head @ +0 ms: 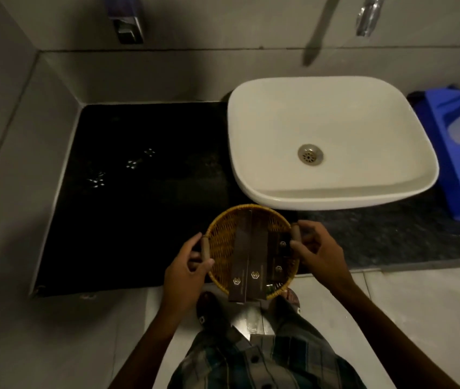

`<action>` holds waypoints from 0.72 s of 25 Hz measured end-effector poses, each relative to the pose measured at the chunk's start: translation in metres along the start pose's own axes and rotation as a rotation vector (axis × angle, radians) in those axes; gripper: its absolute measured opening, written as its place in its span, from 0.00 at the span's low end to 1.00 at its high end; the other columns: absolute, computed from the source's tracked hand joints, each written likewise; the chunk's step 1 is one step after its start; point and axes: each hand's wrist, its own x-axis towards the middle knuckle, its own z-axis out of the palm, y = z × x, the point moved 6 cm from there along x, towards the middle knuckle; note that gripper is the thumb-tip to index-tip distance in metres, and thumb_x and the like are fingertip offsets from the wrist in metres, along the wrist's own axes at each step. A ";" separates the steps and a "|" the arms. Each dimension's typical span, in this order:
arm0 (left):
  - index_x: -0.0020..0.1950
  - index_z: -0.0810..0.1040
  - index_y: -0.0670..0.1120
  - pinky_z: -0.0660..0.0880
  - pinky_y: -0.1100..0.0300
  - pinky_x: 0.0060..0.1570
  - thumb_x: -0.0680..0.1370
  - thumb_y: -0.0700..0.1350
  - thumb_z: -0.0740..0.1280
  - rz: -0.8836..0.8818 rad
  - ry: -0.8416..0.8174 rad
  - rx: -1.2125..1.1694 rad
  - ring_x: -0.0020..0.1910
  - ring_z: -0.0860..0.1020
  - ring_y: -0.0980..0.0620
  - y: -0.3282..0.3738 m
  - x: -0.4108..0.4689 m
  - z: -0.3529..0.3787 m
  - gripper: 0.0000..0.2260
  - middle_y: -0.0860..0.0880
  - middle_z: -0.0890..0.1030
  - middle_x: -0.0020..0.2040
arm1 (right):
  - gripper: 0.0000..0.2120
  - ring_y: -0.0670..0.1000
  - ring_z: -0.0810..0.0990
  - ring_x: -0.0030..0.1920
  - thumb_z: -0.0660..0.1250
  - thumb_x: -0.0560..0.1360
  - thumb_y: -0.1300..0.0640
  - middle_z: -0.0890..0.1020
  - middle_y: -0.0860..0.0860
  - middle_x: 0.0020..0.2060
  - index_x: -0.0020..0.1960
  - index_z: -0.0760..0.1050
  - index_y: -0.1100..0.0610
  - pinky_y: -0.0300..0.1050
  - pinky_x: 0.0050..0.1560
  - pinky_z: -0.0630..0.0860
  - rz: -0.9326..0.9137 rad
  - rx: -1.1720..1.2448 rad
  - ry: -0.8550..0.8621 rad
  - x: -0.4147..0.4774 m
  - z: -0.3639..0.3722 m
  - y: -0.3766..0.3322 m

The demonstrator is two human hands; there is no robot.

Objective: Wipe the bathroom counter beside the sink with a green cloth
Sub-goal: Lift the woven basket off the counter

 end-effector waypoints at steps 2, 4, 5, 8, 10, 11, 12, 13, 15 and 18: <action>0.71 0.66 0.51 0.76 0.57 0.48 0.75 0.43 0.69 0.008 0.008 0.093 0.53 0.76 0.50 -0.006 0.004 -0.006 0.26 0.43 0.76 0.60 | 0.21 0.39 0.81 0.43 0.71 0.73 0.54 0.80 0.42 0.43 0.64 0.69 0.47 0.28 0.37 0.77 -0.002 -0.015 -0.033 -0.005 0.001 0.000; 0.70 0.66 0.51 0.76 0.50 0.54 0.75 0.44 0.68 0.054 0.095 0.211 0.58 0.75 0.47 -0.005 0.005 -0.015 0.24 0.43 0.73 0.64 | 0.22 0.41 0.81 0.44 0.70 0.73 0.53 0.80 0.43 0.44 0.65 0.68 0.48 0.28 0.37 0.77 0.009 -0.032 -0.059 -0.016 -0.003 0.004; 0.69 0.67 0.51 0.75 0.48 0.54 0.75 0.44 0.68 0.094 0.149 0.224 0.59 0.74 0.47 0.000 0.004 -0.018 0.23 0.44 0.73 0.63 | 0.21 0.41 0.81 0.44 0.70 0.74 0.53 0.80 0.45 0.44 0.65 0.68 0.49 0.29 0.38 0.77 0.019 -0.042 -0.058 -0.023 -0.009 0.010; 0.64 0.70 0.54 0.74 0.51 0.55 0.75 0.43 0.67 0.185 0.186 0.164 0.58 0.75 0.51 0.027 -0.007 -0.002 0.19 0.50 0.75 0.60 | 0.15 0.39 0.81 0.43 0.69 0.74 0.57 0.81 0.45 0.41 0.60 0.74 0.54 0.26 0.41 0.76 0.025 -0.078 0.016 -0.045 -0.035 0.024; 0.62 0.71 0.56 0.71 0.64 0.55 0.75 0.45 0.66 0.283 0.120 0.187 0.56 0.73 0.59 0.049 -0.023 0.027 0.17 0.57 0.75 0.57 | 0.10 0.43 0.81 0.39 0.71 0.73 0.59 0.81 0.46 0.37 0.55 0.77 0.54 0.25 0.41 0.74 0.022 -0.116 0.163 -0.057 -0.064 0.034; 0.62 0.71 0.56 0.68 0.70 0.54 0.75 0.45 0.66 0.346 0.075 0.178 0.55 0.72 0.62 0.061 -0.031 0.041 0.16 0.58 0.75 0.56 | 0.09 0.45 0.79 0.36 0.71 0.73 0.59 0.80 0.48 0.34 0.52 0.78 0.54 0.24 0.40 0.72 0.031 -0.134 0.254 -0.059 -0.081 0.040; 0.61 0.72 0.54 0.68 0.73 0.54 0.75 0.45 0.66 0.419 0.029 0.167 0.55 0.72 0.62 0.075 -0.036 0.056 0.15 0.57 0.76 0.56 | 0.08 0.46 0.78 0.34 0.72 0.72 0.59 0.80 0.50 0.33 0.51 0.79 0.55 0.24 0.40 0.70 0.049 -0.144 0.332 -0.057 -0.097 0.047; 0.61 0.73 0.52 0.67 0.72 0.55 0.75 0.44 0.65 0.504 -0.014 0.186 0.55 0.73 0.60 0.090 -0.038 0.074 0.14 0.55 0.78 0.56 | 0.07 0.46 0.77 0.34 0.72 0.72 0.59 0.80 0.53 0.34 0.50 0.79 0.56 0.23 0.41 0.69 0.083 -0.140 0.387 -0.052 -0.116 0.059; 0.59 0.75 0.49 0.70 0.63 0.57 0.75 0.44 0.65 0.636 -0.088 0.294 0.55 0.76 0.53 0.120 -0.040 0.119 0.12 0.50 0.80 0.55 | 0.09 0.54 0.80 0.41 0.73 0.70 0.60 0.83 0.59 0.40 0.50 0.78 0.59 0.27 0.46 0.71 0.187 -0.135 0.433 -0.034 -0.154 0.092; 0.56 0.79 0.45 0.73 0.51 0.56 0.74 0.41 0.65 0.768 -0.256 0.425 0.52 0.79 0.44 0.159 -0.054 0.213 0.11 0.45 0.83 0.53 | 0.18 0.64 0.79 0.56 0.72 0.70 0.56 0.81 0.65 0.54 0.57 0.77 0.63 0.52 0.58 0.74 0.374 -0.363 0.303 -0.002 -0.198 0.155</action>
